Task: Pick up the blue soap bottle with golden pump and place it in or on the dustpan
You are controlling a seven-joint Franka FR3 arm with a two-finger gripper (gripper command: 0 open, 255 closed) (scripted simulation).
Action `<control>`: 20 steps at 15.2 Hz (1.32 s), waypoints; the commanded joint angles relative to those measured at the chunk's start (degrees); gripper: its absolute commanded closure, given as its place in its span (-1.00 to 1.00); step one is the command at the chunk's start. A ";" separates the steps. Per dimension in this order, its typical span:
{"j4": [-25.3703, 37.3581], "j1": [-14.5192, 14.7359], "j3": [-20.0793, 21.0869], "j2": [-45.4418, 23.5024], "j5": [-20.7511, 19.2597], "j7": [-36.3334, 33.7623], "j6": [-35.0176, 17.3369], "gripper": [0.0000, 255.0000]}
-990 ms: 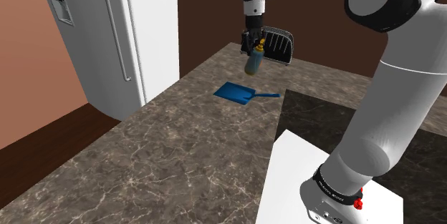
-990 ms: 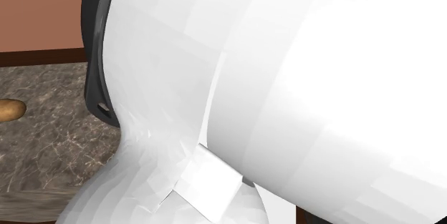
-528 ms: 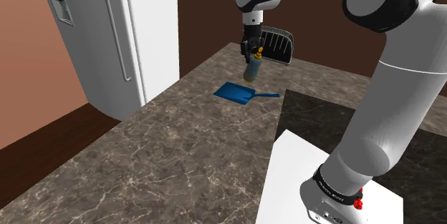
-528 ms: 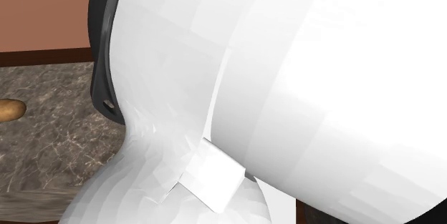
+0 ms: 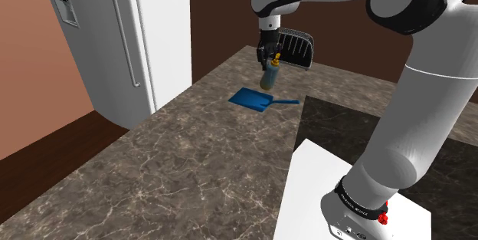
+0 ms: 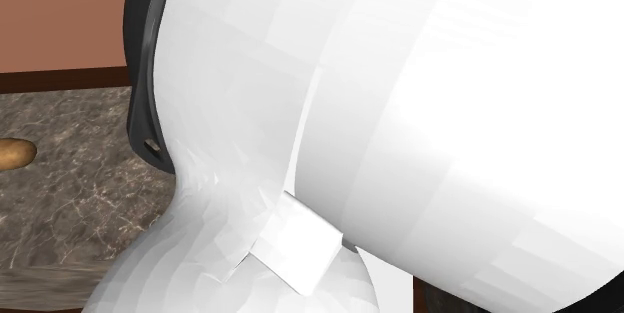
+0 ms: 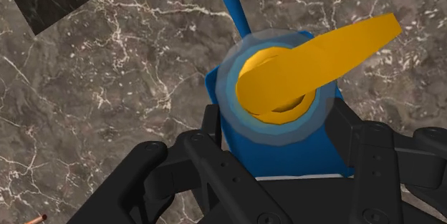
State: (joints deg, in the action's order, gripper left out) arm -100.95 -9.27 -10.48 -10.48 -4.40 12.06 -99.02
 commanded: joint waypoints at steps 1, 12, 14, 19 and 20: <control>0.00 0.00 0.00 0.00 0.00 0.00 -0.01 1.00; 8.65 0.17 0.16 -1.13 0.30 0.27 7.53 -1.00; 8.63 0.17 0.16 -1.12 0.30 0.27 7.53 -1.00; 8.65 0.17 0.16 -1.13 0.30 0.27 7.53 -1.00; 8.65 0.17 0.16 -1.13 0.30 0.27 7.53 -1.00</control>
